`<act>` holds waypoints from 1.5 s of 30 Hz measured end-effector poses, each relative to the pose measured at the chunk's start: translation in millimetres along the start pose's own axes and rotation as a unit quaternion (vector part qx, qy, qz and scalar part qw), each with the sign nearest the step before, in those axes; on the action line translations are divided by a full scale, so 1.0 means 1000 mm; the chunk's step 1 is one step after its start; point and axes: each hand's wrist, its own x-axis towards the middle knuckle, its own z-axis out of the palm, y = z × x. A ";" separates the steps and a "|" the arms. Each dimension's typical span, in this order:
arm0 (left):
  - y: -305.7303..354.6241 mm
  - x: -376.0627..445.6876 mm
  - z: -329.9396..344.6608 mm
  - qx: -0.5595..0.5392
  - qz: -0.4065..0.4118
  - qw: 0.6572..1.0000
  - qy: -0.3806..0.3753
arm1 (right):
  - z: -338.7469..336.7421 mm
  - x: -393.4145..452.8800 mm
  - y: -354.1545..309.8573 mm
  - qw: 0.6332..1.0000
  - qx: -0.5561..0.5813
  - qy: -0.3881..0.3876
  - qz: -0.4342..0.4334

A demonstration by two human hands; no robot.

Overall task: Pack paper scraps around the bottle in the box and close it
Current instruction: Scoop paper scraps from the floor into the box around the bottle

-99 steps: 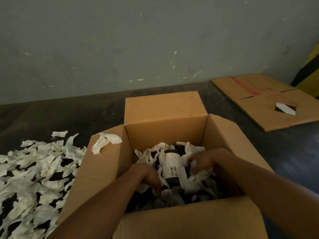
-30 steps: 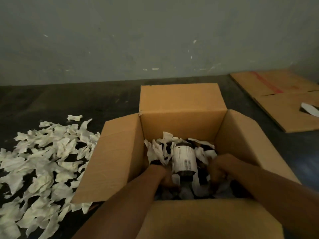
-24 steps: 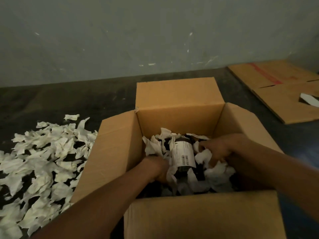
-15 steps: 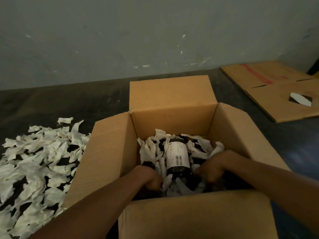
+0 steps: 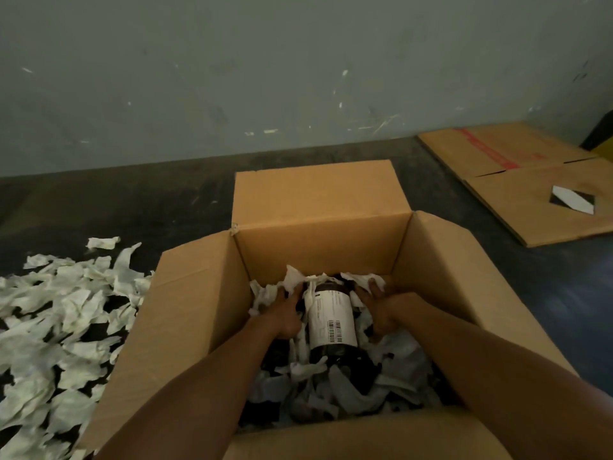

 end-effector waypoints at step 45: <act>-0.080 -0.265 -0.067 -0.060 0.126 0.929 0.343 | -0.071 -0.191 -0.185 0.918 0.171 0.355 -0.038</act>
